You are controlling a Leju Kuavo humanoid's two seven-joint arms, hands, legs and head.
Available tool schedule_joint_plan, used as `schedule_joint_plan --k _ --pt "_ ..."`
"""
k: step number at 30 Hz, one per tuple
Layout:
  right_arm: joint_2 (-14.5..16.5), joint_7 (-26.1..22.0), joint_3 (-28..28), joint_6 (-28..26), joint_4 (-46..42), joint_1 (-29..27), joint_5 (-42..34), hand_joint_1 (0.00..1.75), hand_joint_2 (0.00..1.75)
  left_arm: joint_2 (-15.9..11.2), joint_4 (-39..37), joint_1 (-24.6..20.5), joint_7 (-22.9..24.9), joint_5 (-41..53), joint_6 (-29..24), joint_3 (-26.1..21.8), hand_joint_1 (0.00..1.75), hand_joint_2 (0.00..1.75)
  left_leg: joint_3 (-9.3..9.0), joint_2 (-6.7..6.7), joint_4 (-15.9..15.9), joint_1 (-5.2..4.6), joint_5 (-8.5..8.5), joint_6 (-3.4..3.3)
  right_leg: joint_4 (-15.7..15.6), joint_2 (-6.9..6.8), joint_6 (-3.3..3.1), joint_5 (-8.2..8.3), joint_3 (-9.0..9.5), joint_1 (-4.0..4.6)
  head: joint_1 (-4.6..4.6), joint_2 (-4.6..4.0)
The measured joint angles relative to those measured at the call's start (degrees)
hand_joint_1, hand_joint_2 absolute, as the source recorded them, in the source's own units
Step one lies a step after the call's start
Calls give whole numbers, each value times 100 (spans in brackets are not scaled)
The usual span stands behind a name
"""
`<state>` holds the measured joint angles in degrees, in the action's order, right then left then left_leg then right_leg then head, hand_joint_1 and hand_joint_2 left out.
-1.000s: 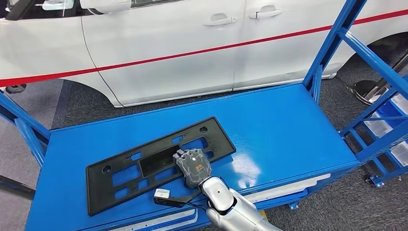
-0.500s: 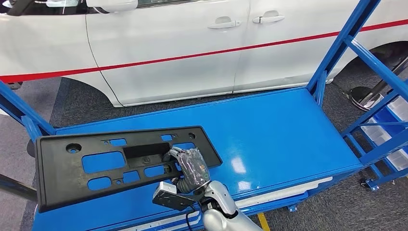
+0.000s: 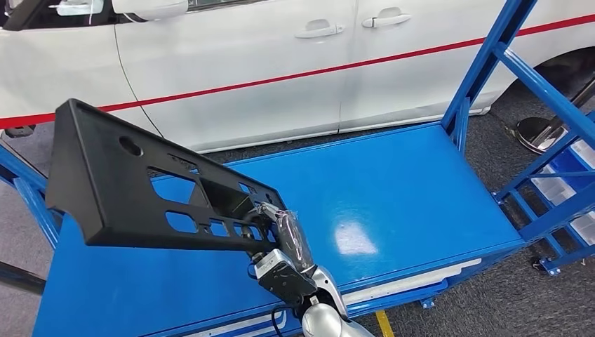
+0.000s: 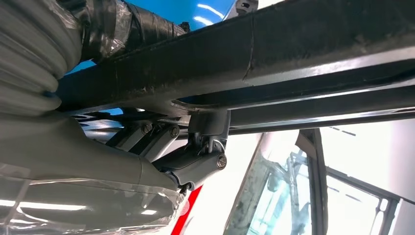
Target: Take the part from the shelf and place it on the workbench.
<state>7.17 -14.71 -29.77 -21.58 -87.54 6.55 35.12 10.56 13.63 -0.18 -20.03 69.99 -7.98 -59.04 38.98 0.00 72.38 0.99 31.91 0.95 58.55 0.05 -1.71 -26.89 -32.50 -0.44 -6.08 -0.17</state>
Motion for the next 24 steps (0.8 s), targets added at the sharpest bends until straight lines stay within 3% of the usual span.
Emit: schedule_joint_plan --k 2,4,7,9,11,13,14,15,18,20,22,24 --pt "0 0 0 2 -51 -13 0 175 175 -1 5 -1 -1 0 0 -9 0 0 -378 0 -803 -15 -400 -74 6 10 13 -20 27 10 -1 1" --pt "1 -16 0 5 -88 -13 -33 175 175 3 14 -15 -3 1 1 -10 0 0 -638 0 -1361 -53 -576 -142 9 9 59 -32 32 20 -2 1" --pt "0 -351 0 77 -245 -75 -759 175 175 15 19 -18 -23 16 3 -17 0 0 -664 -9 -1456 -73 -587 -193 -14 -1 157 -29 34 24 -2 1" --pt "-10 -749 2 197 -628 -158 -1843 175 175 27 20 -10 -56 42 6 -40 0 87 -687 -4 -1515 -40 -619 -245 152 -2 215 -165 -30 25 -4 1" --pt "-55 -964 26 320 -1180 -253 -2793 175 175 34 21 -7 -96 56 8 -93 0 175 -694 6 -1541 -23 -630 -294 763 2 259 -511 -312 4 -5 1" --pt "-138 -974 76 380 -1660 -393 -3229 175 175 34 21 -9 -123 54 1 -160 0 175 -692 5 -1534 -30 -619 -320 1462 2 290 -773 -662 -12 -5 1" --pt "-177 -946 107 381 -1833 -482 -3315 175 175 36 21 -8 -131 41 -9 -193 0 175 -699 5 -1530 -33 -610 -320 1579 2 301 -748 -734 -18 -4 1" --pt "-203 -915 137 368 -1949 -567 -3356 175 175 38 21 -9 -135 22 -19 -225 0 175 -710 3 -1524 -34 -599 -316 1471 0 305 -616 -697 -25 -5 1" --pt "-231 -845 256 306 -2076 -803 -3368 175 175 67 21 -13 -133 -85 -42 -365 0 175 -725 -2 -1455 -45 -550 -269 406 -4 275 -78 -210 -36 -5 2" --pt "-242 -882 339 432 -2076 -993 -3377 175 175 80 27 -15 -133 -146 -66 -475 0 175 -692 -7 -1397 -63 -536 -221 100 2 228 -1 -88 -21 -4 1" --pt "-247 -1041 411 727 -2069 -1242 -3393 175 175 85 33 -18 -140 -163 -84 -586 0 175 -669 -14 -1382 -64 -533 -169 100 3 166 15 -110 -11 -3 2" --pt "-246 -1204 460 1003 -2067 -1404 -3375 175 175 85 42 -20 -147 -147 -85 -680 0 175 -619 -15 -1253 -49 -388 -114 76 -5 90 56 -131 -25 -2 1"
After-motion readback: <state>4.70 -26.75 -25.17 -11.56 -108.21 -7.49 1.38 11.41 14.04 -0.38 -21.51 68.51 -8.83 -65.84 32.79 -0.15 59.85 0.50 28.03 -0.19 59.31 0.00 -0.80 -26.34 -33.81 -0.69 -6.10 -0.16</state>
